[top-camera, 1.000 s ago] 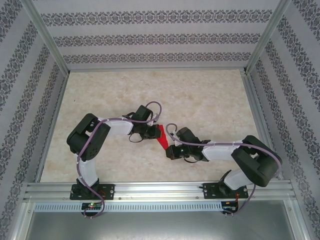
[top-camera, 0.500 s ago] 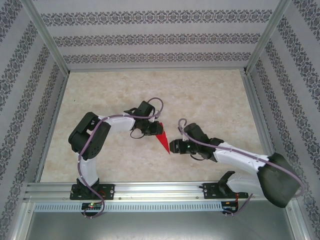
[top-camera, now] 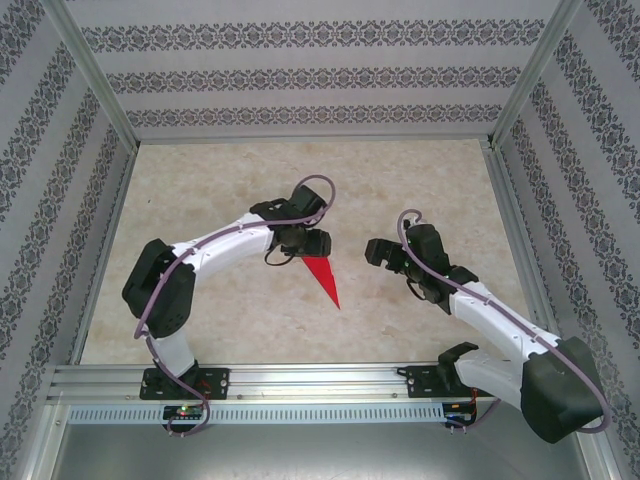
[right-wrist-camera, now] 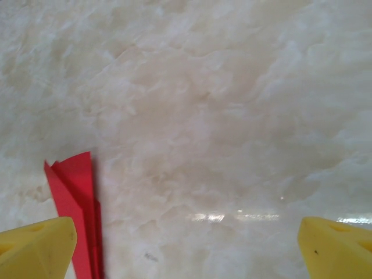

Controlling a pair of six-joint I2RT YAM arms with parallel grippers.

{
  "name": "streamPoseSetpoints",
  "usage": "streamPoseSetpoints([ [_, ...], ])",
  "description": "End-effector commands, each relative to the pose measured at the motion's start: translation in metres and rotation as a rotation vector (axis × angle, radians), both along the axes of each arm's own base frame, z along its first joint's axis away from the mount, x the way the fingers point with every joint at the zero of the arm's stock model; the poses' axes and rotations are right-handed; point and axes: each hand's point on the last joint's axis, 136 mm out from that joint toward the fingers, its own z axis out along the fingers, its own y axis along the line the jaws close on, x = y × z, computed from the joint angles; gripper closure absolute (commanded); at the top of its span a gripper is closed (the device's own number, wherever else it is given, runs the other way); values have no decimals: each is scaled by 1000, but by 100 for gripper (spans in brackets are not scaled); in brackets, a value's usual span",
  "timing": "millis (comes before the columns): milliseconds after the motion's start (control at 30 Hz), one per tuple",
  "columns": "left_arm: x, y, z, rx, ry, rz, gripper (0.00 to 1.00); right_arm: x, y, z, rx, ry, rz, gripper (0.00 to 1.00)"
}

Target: Fold a paper plane with a square sheet of paper (pick it up from the middle)

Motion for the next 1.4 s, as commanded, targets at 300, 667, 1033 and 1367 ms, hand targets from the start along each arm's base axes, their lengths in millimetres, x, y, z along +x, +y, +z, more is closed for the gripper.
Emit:
streamPoseSetpoints([
  [300, -5, -7, -41, 362, 9, -19, 38, -2, -20, -13, -49, 28, -43, 2],
  [667, -7, -17, -61, 371, 72, -55, 36, -2, -21, -20, -50, 55, -43, 2],
  [1033, -1, -18, -65, 397, 57, -69, 23, -2, -20, -26, -59, 79, -39, 2],
  [1367, 2, 2, -54, 470, 10, -16, 41, -1, -19, -29, -56, 90, -36, 2],
])
